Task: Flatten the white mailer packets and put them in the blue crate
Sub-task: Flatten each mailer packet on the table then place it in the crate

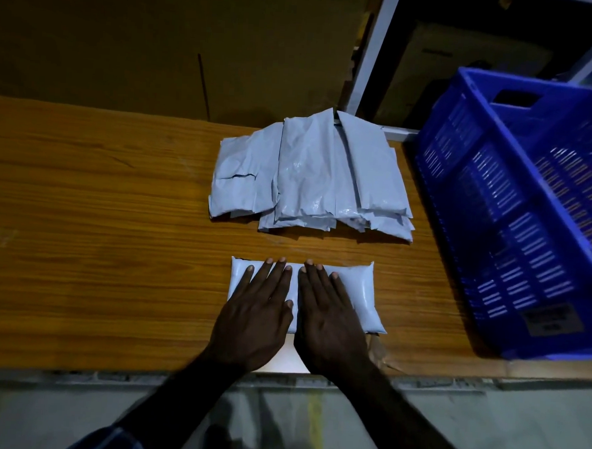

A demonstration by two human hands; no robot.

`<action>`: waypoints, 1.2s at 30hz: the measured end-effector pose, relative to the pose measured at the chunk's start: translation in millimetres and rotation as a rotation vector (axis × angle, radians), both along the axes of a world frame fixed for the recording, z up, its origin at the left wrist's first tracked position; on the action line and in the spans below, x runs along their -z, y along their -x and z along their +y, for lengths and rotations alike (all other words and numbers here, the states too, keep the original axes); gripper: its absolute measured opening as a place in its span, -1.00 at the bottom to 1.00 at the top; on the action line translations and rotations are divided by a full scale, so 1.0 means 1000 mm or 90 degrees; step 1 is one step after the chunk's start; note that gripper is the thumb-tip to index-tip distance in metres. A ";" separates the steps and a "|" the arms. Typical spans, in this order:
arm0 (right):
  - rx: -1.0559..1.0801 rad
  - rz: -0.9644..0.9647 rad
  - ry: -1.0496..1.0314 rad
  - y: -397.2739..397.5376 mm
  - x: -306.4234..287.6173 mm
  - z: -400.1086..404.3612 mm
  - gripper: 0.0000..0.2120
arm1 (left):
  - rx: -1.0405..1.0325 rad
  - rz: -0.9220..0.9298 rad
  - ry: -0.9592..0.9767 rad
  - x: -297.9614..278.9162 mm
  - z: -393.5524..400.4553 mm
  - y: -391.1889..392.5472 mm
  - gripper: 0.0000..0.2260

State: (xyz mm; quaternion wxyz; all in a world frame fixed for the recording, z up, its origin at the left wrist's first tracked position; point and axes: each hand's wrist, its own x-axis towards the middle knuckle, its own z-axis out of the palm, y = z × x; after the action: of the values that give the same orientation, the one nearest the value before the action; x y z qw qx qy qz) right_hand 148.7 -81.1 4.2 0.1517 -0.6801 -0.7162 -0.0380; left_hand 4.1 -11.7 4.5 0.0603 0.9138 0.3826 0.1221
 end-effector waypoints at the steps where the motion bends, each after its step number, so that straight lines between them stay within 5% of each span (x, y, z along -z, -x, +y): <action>1: 0.002 -0.001 -0.004 0.000 0.000 0.000 -0.49 | -0.001 0.003 -0.002 0.000 0.000 0.000 -0.51; 14: 0.033 -0.093 0.097 -0.029 -0.026 -0.004 -0.28 | 0.019 -0.018 -0.016 -0.017 -0.007 -0.024 -0.52; 23: 0.040 -0.039 0.049 -0.032 -0.008 -0.006 -0.51 | 0.027 -0.005 -0.026 -0.005 -0.008 -0.028 -0.53; 36: 0.046 0.090 0.081 -0.040 -0.021 -0.001 -0.41 | 0.036 -0.009 -0.066 -0.015 -0.004 -0.043 -0.52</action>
State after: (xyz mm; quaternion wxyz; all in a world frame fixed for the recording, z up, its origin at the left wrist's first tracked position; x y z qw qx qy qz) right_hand 188.9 -82.2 25.2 0.1569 -0.7150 -0.6794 0.0506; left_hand 46.7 -16.0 20.0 0.0190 0.9252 0.3497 0.1463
